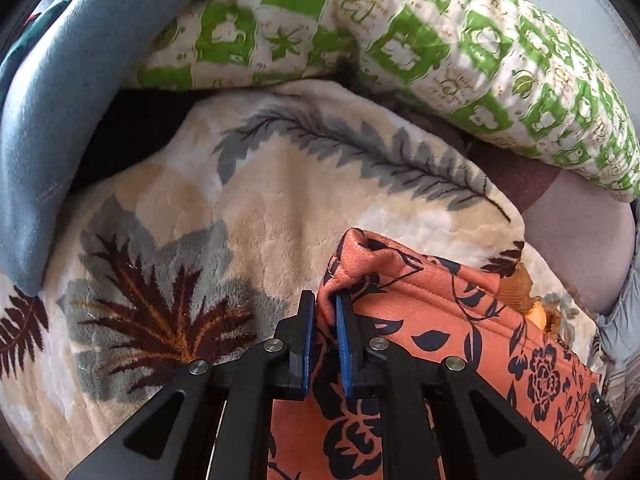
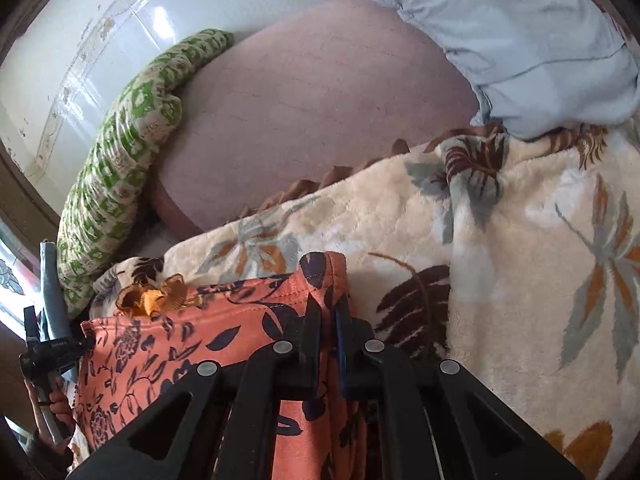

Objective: Fold small clothes

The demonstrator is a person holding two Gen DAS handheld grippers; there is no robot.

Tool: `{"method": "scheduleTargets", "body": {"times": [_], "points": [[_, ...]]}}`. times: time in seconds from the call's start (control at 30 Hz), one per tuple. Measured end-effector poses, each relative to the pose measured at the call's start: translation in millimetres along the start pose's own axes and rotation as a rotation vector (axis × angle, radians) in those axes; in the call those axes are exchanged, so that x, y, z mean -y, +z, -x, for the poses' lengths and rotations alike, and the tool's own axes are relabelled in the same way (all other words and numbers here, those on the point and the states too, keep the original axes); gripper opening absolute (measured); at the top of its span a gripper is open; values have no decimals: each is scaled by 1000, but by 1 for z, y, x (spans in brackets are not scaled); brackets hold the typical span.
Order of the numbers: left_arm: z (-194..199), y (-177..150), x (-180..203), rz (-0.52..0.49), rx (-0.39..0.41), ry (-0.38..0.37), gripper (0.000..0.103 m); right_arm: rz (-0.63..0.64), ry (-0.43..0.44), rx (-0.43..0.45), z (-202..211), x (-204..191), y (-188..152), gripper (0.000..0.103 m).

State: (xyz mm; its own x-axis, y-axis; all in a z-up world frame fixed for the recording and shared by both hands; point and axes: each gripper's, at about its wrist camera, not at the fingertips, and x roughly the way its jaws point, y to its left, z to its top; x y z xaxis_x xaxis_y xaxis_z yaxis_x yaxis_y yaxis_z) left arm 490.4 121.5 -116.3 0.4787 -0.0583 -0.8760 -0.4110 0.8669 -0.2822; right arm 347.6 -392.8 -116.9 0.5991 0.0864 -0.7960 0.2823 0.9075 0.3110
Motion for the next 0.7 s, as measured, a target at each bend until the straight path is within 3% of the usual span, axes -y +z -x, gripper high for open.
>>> {"method": "scheduleTargets", "body": {"times": [0.1,0.17,0.27,0.37,0.43,0.53,0.6,0.7], "points": [[0,0,1,-4,-1,13,12,8,-43,-35,-12,1,-6,10],[8,6,-2,12,-22,-2,12,-18,-55,-39,-6,2,-3,20],[39,8,-14,60,-25,-58,13,-26,-53,21,28,2,1,20],[83,-1,-33,74,3,-69,15,28,-31,19,56,-8,-7,20],[112,-17,-49,81,27,-51,29,77,-23,8,69,-21,-21,21],[145,-54,-79,95,56,51,46,116,19,-24,77,-44,-49,23],[157,-82,-102,137,51,82,50,121,51,-61,77,-61,-70,24],[152,-108,-123,223,-18,0,50,120,102,-132,71,-89,-99,27]]}}
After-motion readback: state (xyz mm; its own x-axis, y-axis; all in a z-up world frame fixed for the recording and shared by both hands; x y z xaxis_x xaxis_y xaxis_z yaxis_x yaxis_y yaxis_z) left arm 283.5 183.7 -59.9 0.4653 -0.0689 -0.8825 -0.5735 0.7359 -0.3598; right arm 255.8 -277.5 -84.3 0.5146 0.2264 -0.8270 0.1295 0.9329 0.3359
